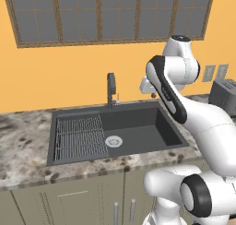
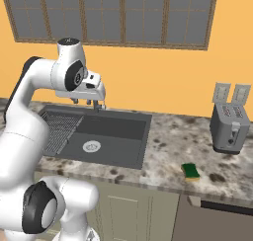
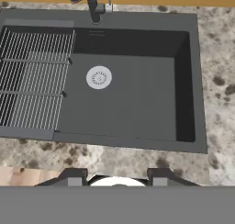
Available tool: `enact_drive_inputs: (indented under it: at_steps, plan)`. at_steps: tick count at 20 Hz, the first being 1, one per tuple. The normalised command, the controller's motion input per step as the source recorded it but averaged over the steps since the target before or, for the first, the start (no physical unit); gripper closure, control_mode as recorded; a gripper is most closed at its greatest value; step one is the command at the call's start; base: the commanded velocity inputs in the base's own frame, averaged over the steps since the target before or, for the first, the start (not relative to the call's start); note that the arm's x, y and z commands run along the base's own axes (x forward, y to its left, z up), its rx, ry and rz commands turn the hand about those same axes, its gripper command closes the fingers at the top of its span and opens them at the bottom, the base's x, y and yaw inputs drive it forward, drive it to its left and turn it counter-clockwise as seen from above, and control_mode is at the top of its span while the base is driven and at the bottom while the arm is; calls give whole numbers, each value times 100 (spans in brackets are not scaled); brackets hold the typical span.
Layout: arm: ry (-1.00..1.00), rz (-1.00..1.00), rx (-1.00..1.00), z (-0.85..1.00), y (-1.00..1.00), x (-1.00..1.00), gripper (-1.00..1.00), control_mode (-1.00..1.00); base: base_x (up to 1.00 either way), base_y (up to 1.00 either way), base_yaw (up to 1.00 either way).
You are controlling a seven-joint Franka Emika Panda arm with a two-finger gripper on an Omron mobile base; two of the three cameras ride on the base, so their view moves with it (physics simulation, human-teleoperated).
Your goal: Soak the sponge with water for a few seconds and then drop it inside the sink.
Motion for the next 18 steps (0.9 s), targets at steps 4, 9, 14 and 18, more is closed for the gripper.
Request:
enact_drive_inputs:
  at_steps: [4, 9, 14, 18]
  plan:
    - [0, 0, 0, 0, -1, 8, -100, -100, 0, 0, 0]
    - [0, 0, 0, 0, 0, 14, -100, -100, 0, 0, 0]
    - [0, 0, 0, 0, 0, 11, -100, -100, 0, 0, 0]
    - [0, 0, 0, 0, 3, 17, -100, -100, 0, 0, 0]
